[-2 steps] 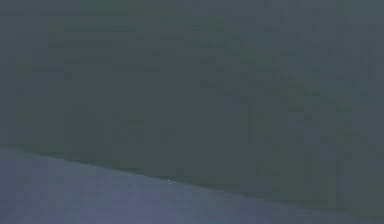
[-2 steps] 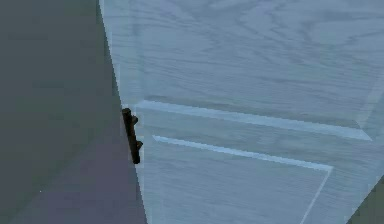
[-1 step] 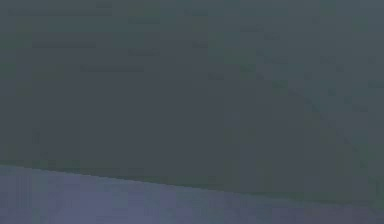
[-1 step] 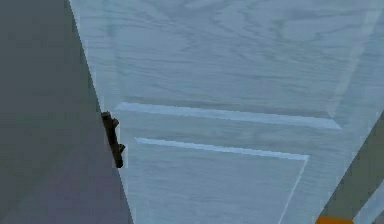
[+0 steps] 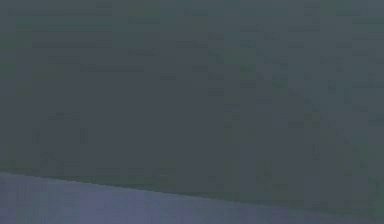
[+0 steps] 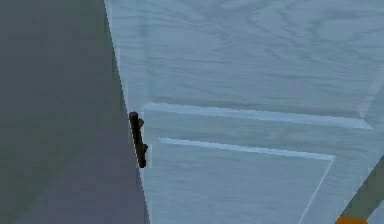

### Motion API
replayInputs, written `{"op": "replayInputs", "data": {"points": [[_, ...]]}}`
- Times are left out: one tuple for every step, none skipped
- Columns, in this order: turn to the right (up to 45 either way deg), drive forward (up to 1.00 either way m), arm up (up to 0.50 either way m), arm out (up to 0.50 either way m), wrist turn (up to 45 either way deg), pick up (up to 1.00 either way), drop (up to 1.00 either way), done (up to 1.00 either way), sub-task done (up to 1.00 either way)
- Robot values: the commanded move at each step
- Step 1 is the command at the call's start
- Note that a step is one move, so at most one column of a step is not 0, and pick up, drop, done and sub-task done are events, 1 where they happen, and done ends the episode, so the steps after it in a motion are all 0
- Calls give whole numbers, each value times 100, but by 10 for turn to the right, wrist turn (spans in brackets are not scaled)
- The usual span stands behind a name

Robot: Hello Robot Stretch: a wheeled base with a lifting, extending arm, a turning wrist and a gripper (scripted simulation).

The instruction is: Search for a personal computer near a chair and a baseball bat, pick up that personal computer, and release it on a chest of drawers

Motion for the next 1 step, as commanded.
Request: {"op": "replayInputs", "data": {"points": [[-30, 0, 0, 0, 0, 0, 0, 0, 0]]}}
